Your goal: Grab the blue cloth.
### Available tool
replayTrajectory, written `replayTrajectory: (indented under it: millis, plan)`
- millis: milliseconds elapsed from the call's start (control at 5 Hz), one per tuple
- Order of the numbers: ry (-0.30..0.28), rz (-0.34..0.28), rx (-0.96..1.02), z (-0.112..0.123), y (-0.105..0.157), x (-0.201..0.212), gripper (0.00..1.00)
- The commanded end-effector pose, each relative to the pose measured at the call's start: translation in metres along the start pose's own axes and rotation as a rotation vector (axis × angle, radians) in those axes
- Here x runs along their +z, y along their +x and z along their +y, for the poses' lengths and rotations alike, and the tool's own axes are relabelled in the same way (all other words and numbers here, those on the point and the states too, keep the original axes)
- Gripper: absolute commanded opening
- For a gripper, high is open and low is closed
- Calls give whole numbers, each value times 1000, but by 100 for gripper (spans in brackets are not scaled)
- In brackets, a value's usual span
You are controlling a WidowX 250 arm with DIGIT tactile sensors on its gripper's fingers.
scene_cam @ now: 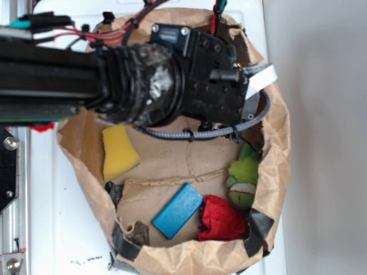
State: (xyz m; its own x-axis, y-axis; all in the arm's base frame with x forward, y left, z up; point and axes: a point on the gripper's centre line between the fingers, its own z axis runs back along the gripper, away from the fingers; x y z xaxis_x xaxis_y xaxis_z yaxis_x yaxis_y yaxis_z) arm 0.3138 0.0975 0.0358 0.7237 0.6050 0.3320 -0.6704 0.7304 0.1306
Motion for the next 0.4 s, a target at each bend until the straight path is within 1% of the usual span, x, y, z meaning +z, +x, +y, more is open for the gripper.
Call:
replayTrajectory:
  millis: [0, 200]
  plan:
    - [-71, -63, 15, 10, 18, 39, 0]
    - [-114, 5, -79, 14, 14, 55, 0]
